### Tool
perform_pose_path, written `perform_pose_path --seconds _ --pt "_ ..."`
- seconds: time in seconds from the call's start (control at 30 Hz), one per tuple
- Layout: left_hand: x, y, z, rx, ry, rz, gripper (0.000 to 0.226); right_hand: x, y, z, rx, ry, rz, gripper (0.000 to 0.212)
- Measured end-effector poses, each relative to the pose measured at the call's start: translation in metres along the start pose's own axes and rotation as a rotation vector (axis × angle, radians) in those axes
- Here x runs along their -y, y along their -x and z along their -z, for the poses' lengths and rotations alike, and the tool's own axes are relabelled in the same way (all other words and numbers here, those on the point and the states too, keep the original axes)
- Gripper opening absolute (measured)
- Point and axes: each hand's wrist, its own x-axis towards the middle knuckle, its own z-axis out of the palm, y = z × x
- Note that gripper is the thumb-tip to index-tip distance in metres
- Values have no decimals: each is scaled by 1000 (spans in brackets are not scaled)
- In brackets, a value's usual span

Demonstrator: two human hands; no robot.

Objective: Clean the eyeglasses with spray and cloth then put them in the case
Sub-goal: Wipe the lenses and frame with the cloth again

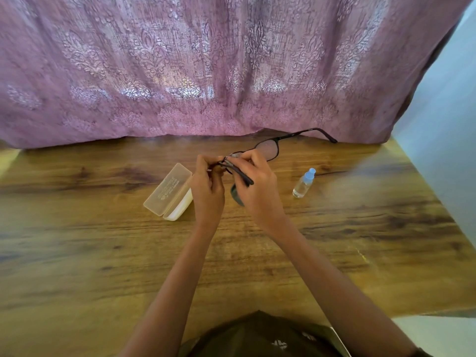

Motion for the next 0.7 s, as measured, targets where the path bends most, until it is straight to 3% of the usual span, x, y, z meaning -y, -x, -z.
perform_pose_path --seconds 0.7 --pt "11 3 4 2 -60 7 19 -23 9 11 116 -61 3 21"
